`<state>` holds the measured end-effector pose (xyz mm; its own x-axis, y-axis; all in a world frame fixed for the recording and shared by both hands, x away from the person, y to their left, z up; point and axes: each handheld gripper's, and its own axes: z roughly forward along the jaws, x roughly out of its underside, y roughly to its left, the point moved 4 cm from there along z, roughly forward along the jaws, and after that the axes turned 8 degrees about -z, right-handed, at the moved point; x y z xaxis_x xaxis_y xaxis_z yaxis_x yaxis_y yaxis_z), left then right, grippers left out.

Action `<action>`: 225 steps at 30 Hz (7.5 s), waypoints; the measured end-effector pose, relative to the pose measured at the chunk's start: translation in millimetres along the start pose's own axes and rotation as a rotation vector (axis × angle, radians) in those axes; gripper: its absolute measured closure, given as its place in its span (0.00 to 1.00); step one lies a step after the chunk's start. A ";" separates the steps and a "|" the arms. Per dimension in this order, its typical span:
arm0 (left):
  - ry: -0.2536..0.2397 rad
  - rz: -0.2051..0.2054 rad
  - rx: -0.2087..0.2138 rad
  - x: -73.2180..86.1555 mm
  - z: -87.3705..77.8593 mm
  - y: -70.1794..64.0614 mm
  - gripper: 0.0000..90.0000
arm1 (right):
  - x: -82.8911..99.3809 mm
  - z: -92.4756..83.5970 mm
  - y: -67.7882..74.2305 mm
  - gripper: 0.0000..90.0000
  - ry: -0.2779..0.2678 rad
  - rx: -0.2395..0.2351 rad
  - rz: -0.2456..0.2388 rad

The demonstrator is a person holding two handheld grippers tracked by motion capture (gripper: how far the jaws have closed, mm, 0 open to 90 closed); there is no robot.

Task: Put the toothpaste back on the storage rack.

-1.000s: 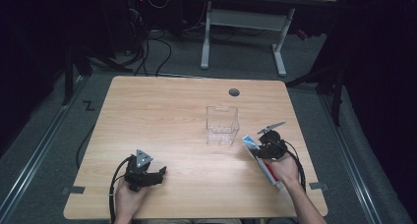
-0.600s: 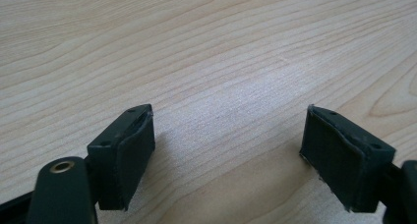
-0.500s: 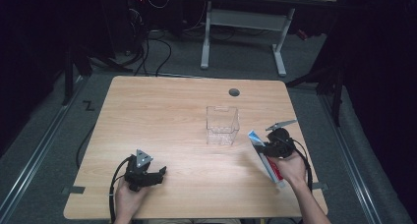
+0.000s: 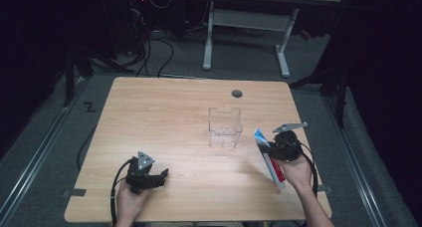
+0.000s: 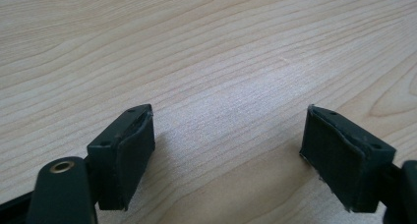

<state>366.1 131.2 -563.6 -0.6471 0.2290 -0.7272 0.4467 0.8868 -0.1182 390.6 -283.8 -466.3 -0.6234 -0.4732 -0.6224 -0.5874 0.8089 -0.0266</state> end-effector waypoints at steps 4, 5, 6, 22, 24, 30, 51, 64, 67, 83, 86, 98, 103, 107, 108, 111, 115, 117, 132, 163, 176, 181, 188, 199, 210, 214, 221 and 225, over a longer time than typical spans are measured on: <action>0.001 -0.001 0.000 0.1 0.0 -0.1 0.23 | -2.5 -4.5 0.5 0.81 -0.016 0.000 -0.005; 0.001 0.000 0.001 0.1 0.0 -0.1 0.23 | -3.2 -4.9 0.8 0.81 -0.023 -0.003 -0.007; 0.001 0.000 0.001 0.1 0.0 -0.1 0.23 | -3.2 -4.9 0.8 0.81 -0.023 -0.003 -0.007; 0.001 -0.001 0.000 0.1 0.0 -0.1 0.23 | -18.4 -14.2 12.1 0.81 -0.077 -0.030 -0.057; 0.001 -0.001 0.000 0.1 0.0 -0.1 0.23 | -20.9 -15.6 13.7 0.81 -0.090 -0.037 -0.066; 0.001 -0.001 0.000 0.1 0.0 -0.1 0.23 | -30.6 -21.4 17.3 0.81 -0.130 -0.062 -0.073; 0.001 -0.001 0.000 0.1 0.0 -0.1 0.23 | -70.8 -31.6 21.9 0.81 -0.213 -0.110 -0.111; 0.002 -0.001 0.000 0.1 0.0 -0.1 0.23 | -96.4 -36.2 19.7 0.81 -0.285 -0.147 -0.092; 0.002 0.000 0.001 0.1 0.0 -0.1 0.23 | -101.8 -37.7 19.7 0.81 -0.297 -0.147 -0.092; 0.001 0.000 0.001 0.1 0.1 -0.2 0.23 | -128.9 -37.2 20.7 0.81 -0.359 -0.157 -0.098; 0.001 -0.001 0.000 0.1 0.1 -0.2 0.23 | -134.4 -36.0 21.3 0.81 -0.364 -0.152 -0.103; -0.001 -0.001 -0.001 0.1 0.2 -0.3 0.23 | -149.2 -27.1 21.2 0.81 -0.363 -0.162 -0.104; -0.001 -0.001 -0.001 0.1 0.3 -0.3 0.23 | -157.6 -26.4 21.4 0.81 -0.367 -0.158 -0.107; -0.001 -0.001 -0.001 0.1 0.2 -0.3 0.23 | -164.3 -26.3 22.9 0.81 -0.379 -0.158 -0.112; -0.001 -0.001 -0.001 0.1 0.2 -0.3 0.23 | -166.0 -25.9 23.6 0.81 -0.379 -0.154 -0.117; -0.001 -0.001 -0.001 0.1 0.2 -0.3 0.23 | -169.4 -25.1 24.5 0.81 -0.383 -0.152 -0.122; -0.001 -0.001 -0.001 0.1 0.2 -0.2 0.23 | -175.4 -23.2 25.6 0.81 -0.392 -0.146 -0.123; 0.002 0.001 0.000 0.1 0.0 -0.1 0.23 | -179.4 -20.4 24.8 0.81 -0.401 -0.145 -0.114; 0.000 0.001 -0.002 0.1 0.2 -0.2 0.23 | -185.4 -0.3 23.2 0.81 -0.383 -0.098 -0.109; 0.002 0.001 -0.002 0.1 0.1 -0.2 0.23 | -167.0 29.0 17.1 0.80 -0.328 -0.078 -0.086; 0.001 0.000 -0.003 0.1 0.1 -0.3 0.23 | -157.3 40.9 14.1 0.80 -0.283 -0.074 -0.084; -0.001 -0.003 -0.002 0.0 0.3 -0.5 0.23 | -153.2 46.3 13.3 0.80 -0.266 -0.072 -0.082; 0.000 -0.003 -0.002 0.0 0.2 -0.4 0.23 | -148.9 50.3 10.8 0.80 -0.257 -0.072 -0.070; 0.000 -0.002 -0.003 0.0 0.2 -0.4 0.23 | -144.5 55.3 13.2 0.79 -0.234 -0.069 -0.089; -0.001 -0.003 -0.002 0.1 0.3 -0.4 0.23 | -141.9 63.0 15.5 0.79 -0.200 -0.070 -0.089; -0.001 -0.003 -0.002 0.1 0.3 -0.4 0.23 | -140.8 65.0 15.6 0.79 -0.193 -0.072 -0.087; -0.001 -0.002 -0.003 0.0 0.3 -0.3 0.23 | -138.7 67.5 16.7 0.78 -0.176 -0.071 -0.094; -0.001 -0.002 -0.002 0.1 0.3 -0.3 0.23 | -134.7 71.4 16.1 0.78 -0.168 -0.073 -0.085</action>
<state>366.0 130.8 -563.8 -0.6475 0.2263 -0.7277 0.4436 0.8883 -0.1185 501.9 -182.1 -438.7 -0.4792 -0.4686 -0.7422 -0.6739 0.7382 -0.0310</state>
